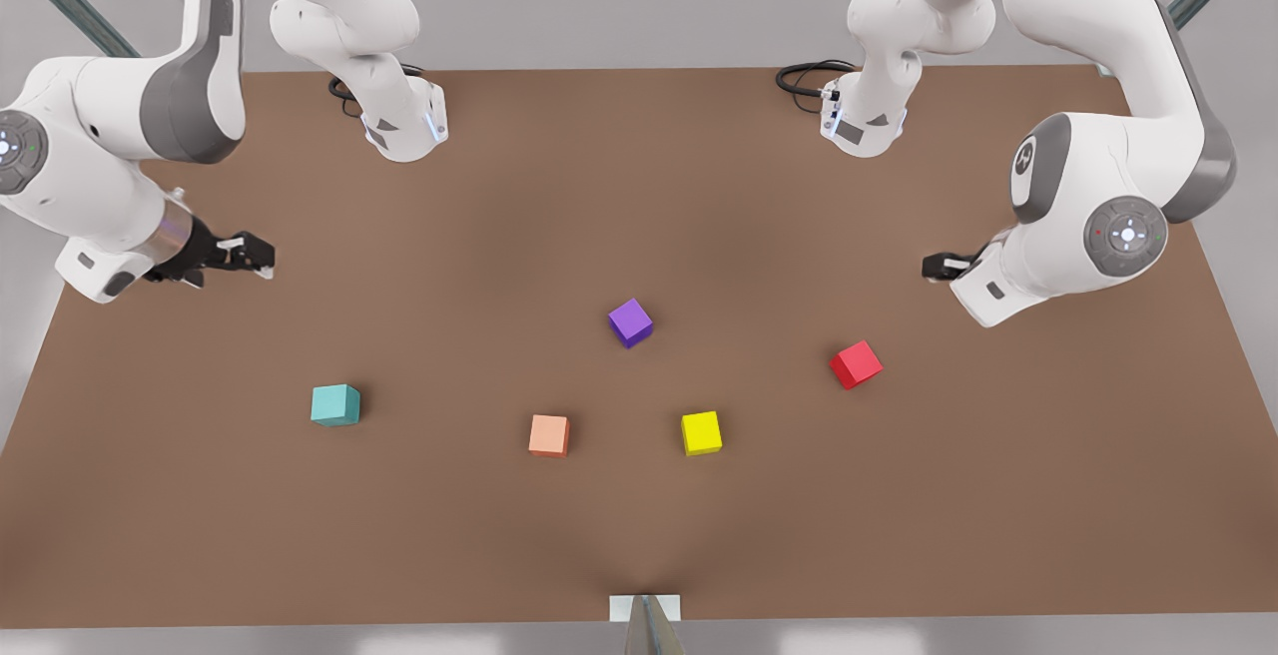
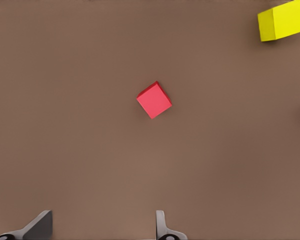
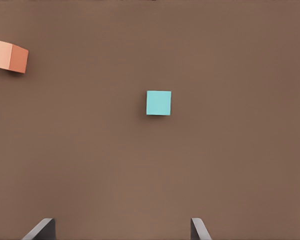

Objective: Pick up red wooden cube and pass to hand red wooden cube and place in blue wooden cube

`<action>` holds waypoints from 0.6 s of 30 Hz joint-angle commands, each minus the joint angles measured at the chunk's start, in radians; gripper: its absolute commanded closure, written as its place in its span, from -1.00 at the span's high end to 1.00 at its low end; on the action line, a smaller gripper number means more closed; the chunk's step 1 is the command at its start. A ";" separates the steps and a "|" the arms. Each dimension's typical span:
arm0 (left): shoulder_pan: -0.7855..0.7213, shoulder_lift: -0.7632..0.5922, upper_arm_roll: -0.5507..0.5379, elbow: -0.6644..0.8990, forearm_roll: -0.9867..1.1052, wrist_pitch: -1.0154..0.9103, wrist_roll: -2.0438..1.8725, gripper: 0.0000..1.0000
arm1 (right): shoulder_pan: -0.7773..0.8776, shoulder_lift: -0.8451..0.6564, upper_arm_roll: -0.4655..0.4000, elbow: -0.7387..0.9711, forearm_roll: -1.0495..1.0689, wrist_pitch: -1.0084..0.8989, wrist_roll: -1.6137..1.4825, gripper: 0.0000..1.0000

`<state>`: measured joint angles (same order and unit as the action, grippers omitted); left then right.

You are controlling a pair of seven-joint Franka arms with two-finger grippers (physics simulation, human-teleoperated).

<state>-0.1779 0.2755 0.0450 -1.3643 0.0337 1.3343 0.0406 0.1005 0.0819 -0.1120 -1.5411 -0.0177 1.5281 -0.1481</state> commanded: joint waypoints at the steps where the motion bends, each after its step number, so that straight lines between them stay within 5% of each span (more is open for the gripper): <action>1: 0.000 -0.001 -0.001 -0.001 0.000 0.049 0.059 1.00 | -0.004 -0.001 -0.002 -0.001 0.001 0.040 0.024 1.00; 9: -0.002 0.350 -0.005 0.013 -0.038 0.416 -0.436 1.00 | -0.008 0.009 -0.002 -0.002 0.005 0.047 0.021 1.00; 13: -0.002 0.324 -0.004 -0.186 -0.172 0.744 -0.748 1.00 | -0.008 0.009 -0.002 -0.004 0.005 0.047 0.019 1.00; 18: -0.002 0.277 -0.002 -0.344 -0.190 0.764 -0.901 1.00 | -0.007 0.015 0.000 -0.004 0.004 0.047 0.018 1.00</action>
<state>-0.1788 0.5568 0.0429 -1.6898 -0.1371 1.9560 -0.3046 0.0938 0.0973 -0.1119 -1.5452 -0.0141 1.5731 -0.1353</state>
